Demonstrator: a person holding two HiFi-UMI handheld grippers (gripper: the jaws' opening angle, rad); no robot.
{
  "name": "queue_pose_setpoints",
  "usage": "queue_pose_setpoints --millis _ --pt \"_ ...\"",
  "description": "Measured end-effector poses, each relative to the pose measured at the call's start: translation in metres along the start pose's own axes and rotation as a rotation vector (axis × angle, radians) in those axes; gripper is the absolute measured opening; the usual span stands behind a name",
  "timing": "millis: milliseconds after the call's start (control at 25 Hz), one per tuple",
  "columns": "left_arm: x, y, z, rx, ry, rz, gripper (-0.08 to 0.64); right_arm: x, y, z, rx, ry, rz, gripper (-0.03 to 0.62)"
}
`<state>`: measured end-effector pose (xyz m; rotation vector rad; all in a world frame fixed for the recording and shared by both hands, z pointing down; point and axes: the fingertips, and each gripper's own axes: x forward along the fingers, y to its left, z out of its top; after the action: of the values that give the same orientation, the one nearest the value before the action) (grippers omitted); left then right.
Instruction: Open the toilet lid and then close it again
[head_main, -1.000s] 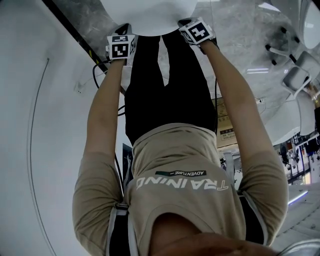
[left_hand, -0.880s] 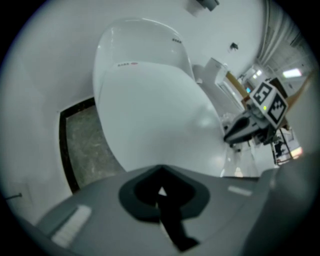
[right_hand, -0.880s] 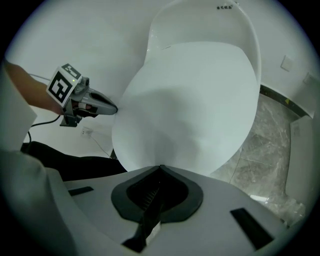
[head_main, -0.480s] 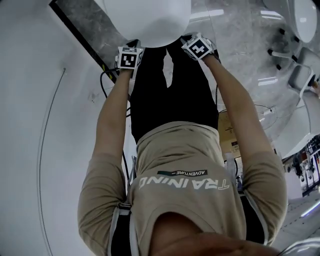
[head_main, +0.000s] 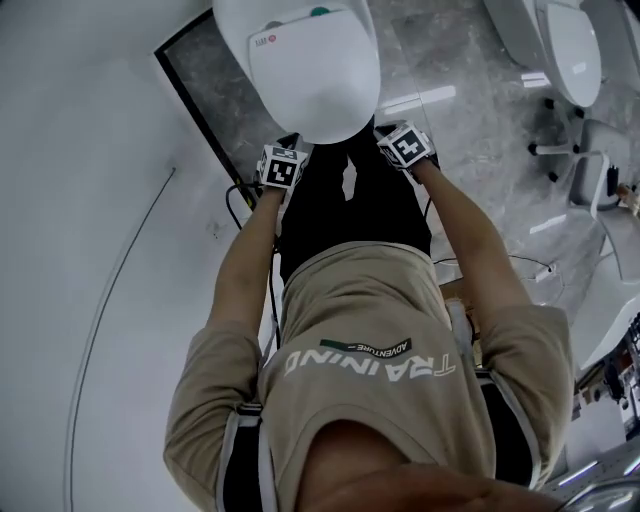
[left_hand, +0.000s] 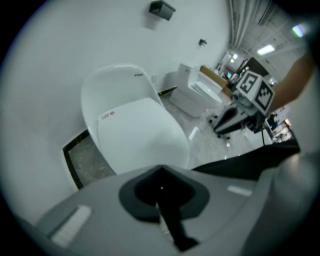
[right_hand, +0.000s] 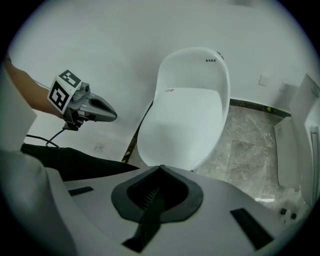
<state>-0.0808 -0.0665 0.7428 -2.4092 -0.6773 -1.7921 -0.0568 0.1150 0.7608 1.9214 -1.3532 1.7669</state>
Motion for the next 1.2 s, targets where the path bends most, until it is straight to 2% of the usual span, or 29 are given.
queue_pose_setpoints --millis 240,400,600,680,760,880,920,1200 --pt "-0.062 -0.004 0.021 0.01 -0.089 0.037 0.004 -0.041 0.025 0.039 -0.06 -0.113 -0.062 0.015" --pt "-0.106 -0.004 0.046 0.002 -0.207 0.07 0.004 -0.074 0.053 0.078 -0.085 -0.248 -0.03 0.015" --pt "-0.17 0.005 0.103 -0.07 -0.385 0.09 0.005 -0.139 0.079 0.139 -0.161 -0.437 -0.007 0.015" --pt "-0.198 0.007 0.124 -0.034 -0.44 0.121 0.005 -0.168 0.087 0.162 -0.174 -0.51 -0.012 0.015" --pt "-0.223 0.007 0.142 0.046 -0.48 0.174 0.005 -0.195 0.093 0.184 -0.186 -0.58 -0.033 0.015" --pt "-0.264 -0.001 0.176 0.194 -0.556 0.259 0.005 -0.239 0.098 0.217 -0.255 -0.658 -0.106 0.015" --pt "-0.278 -0.004 0.187 0.216 -0.59 0.271 0.005 -0.252 0.1 0.227 -0.275 -0.682 -0.127 0.015" --pt "-0.364 -0.013 0.247 0.17 -0.847 0.288 0.005 -0.331 0.121 0.279 -0.359 -0.867 -0.193 0.015"
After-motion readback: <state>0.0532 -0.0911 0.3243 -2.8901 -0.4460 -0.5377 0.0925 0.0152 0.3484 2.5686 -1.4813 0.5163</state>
